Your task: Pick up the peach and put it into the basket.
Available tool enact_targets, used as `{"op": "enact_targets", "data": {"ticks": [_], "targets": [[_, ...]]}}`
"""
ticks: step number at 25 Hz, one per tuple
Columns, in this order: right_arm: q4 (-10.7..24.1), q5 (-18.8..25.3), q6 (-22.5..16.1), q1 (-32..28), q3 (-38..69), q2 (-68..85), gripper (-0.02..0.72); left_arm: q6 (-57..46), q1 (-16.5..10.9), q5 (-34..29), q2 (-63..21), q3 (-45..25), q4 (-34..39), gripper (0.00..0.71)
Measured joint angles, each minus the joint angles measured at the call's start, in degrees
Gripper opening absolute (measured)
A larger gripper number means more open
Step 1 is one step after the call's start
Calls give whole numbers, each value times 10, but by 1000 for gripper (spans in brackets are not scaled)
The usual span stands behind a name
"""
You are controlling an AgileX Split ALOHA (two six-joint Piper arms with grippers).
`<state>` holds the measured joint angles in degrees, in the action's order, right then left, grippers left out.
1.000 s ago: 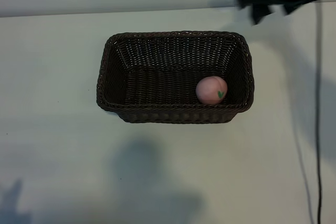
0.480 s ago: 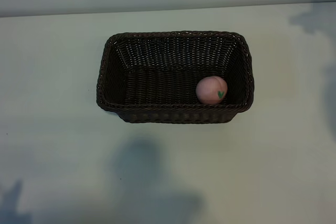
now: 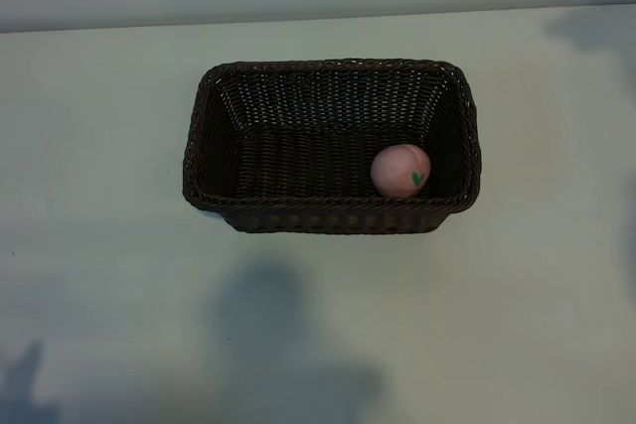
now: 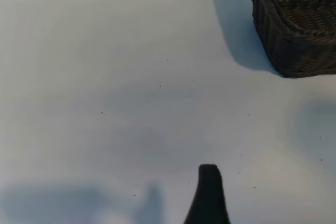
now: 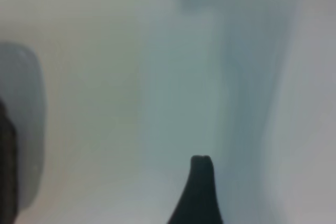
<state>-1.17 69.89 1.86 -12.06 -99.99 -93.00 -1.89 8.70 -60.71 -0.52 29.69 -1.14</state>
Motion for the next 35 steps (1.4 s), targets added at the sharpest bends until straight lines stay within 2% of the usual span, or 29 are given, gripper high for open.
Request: {"op": "enact_targets", "data": {"ticks": [3,10,14,26,31,35], "targets": [[-2,1,1,0,0,85,597,0,0,0,0,0,0,588],[-33,12,-5,0,0,270,596,0,0,0,0,0,0,588],[-35,15,-12,0,27,382,596,0,0,0,0,0,0,588],[-22,5,-19,3,237,629,596,0,0,0,0,0,0,588],[-14,-24,-32,30,301,716,596,0,0,0,0,0,0,588],[12,-38,-44,41,328,776,596,0,0,0,0,0,0,588]]}}
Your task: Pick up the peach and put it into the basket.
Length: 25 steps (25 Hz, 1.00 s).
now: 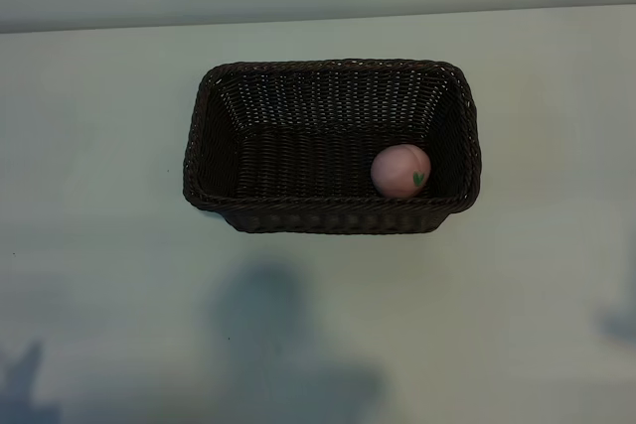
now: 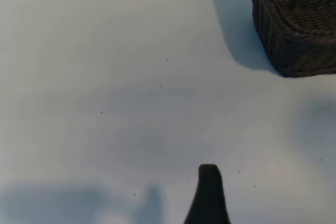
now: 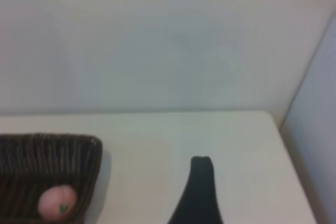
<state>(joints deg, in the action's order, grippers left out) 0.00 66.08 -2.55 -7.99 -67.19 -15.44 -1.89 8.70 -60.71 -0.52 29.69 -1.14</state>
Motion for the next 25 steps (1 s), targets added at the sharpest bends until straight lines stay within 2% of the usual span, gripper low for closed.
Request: {"op": "enact_targets", "data": {"ticks": [4,10,15,20,25], "targets": [[33,-2,-11,16,24,36,596,0,0,0,0,0,0,588],[39,-1,-12,34,77,80,596,0,0,0,0,0,0,588],[39,0,-12,35,162,136,595,0,0,0,0,0,0,588],[29,2,-12,35,231,159,595,0,0,0,0,0,0,588],[-7,0,8,35,282,159,595,0,0,0,0,0,0,588]]}}
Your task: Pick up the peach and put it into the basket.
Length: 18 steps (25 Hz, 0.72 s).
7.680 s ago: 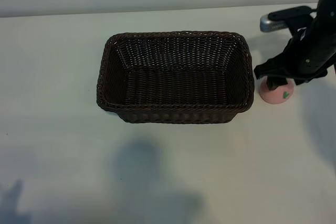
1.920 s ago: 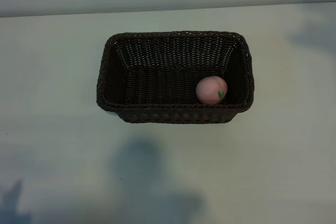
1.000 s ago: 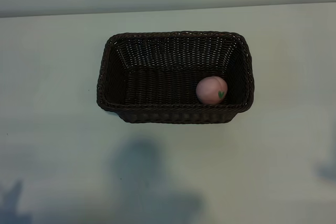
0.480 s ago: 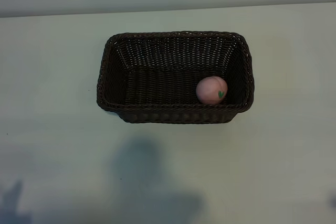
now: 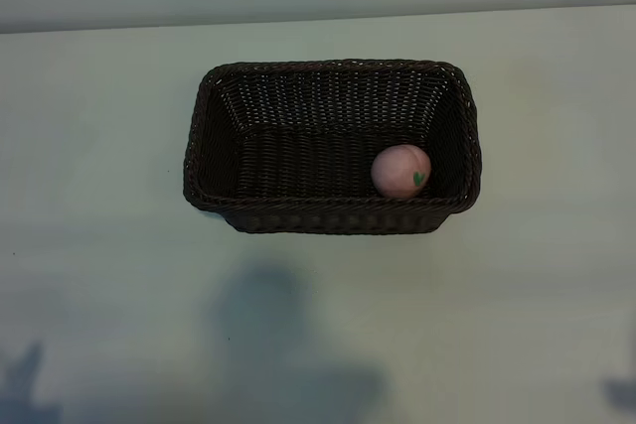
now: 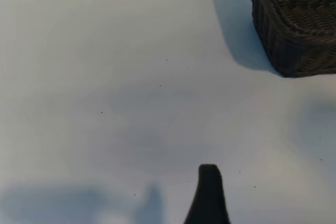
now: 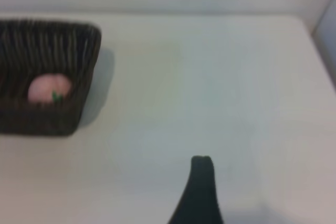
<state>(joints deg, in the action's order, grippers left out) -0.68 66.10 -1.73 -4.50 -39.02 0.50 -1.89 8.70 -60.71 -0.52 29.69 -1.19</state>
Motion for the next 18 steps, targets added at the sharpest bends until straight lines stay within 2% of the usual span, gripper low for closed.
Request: {"op": "enact_targets", "data": {"ticks": [3,9,18], "targets": [[-12,-7,11,0,28,0,595,0,0,0,0,0,0,588],[-15,-15,53,1,82,0,595,0,0,0,0,0,0,588],[-23,-45,41,10,110,-1,586,0,0,0,0,0,0,588]]}}
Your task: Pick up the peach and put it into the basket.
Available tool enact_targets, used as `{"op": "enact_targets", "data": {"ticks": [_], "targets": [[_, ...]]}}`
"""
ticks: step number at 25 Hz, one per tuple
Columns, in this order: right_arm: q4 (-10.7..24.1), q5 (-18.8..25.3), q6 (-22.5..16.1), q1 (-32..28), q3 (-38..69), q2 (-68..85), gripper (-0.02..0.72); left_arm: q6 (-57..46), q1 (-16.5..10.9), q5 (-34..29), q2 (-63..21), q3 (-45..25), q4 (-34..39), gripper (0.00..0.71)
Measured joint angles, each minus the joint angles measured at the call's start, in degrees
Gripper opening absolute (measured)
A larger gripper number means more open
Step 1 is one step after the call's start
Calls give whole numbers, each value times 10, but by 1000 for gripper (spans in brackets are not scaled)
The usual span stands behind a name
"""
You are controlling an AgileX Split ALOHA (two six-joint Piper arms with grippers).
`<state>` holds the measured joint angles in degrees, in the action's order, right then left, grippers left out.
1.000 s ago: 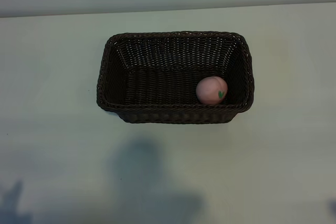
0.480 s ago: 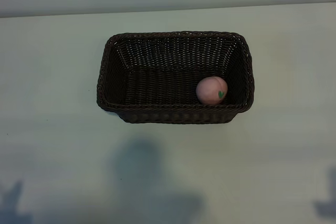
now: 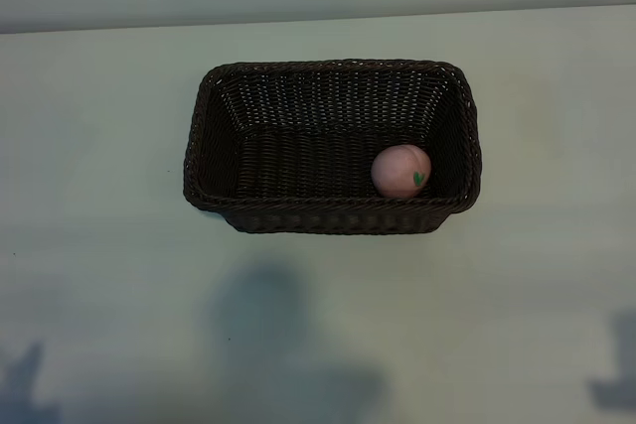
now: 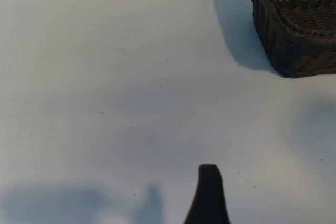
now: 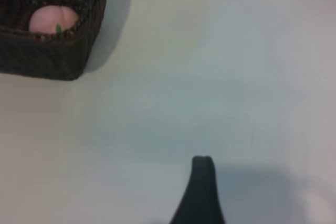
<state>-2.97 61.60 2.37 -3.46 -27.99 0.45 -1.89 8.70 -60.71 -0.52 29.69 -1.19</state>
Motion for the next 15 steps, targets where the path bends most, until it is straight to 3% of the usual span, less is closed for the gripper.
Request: {"op": "enact_targets", "data": {"ticks": [15], "targets": [[0,-2,-3,0,0,0,425,0,0,0,0,0,0,588]]}}
